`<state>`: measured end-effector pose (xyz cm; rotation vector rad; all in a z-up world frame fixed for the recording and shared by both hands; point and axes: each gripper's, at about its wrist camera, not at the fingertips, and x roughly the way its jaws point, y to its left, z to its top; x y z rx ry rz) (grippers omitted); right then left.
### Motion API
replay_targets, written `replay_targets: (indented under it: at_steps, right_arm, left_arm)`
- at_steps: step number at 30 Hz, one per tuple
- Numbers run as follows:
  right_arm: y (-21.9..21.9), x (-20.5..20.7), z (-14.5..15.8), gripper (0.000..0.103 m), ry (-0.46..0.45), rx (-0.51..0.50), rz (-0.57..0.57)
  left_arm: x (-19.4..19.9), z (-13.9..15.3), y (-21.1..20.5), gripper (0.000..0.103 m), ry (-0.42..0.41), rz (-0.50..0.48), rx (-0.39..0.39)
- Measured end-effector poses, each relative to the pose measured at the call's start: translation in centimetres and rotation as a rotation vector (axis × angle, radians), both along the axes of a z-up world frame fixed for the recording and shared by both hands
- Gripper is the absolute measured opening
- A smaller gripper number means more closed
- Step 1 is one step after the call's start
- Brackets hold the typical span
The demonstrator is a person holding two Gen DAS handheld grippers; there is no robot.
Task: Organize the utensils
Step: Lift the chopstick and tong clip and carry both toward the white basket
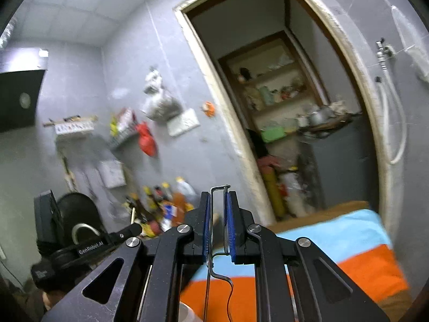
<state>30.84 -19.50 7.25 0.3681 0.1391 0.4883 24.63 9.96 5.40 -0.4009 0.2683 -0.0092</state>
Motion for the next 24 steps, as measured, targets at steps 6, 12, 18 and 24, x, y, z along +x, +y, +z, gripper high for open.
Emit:
replay_targets:
  at_steps: [6, 12, 18, 24]
  right_arm:
    - [6.3, 1.4, -1.8, 0.011, -0.051, 0.008, 0.045]
    - [9.1, 1.0, -6.0, 0.011, -0.080, 0.025, 0.064]
    - [10.2, 0.8, -9.1, 0.011, -0.075, 0.048, 0.069]
    - [10.9, 0.7, -10.4, 0.011, -0.072, 0.034, 0.060]
  left_arm:
    - [-0.4, -1.7, 6.4, 0.005, -0.045, 0.136, -0.030]
    - [0.0, -4.2, 9.1, 0.005, -0.086, 0.187, -0.037]
    - [-0.3, -5.8, 9.1, 0.005, -0.112, 0.206, -0.021]
    - [-0.6, -6.5, 7.7, 0.005, -0.137, 0.203, 0.025]
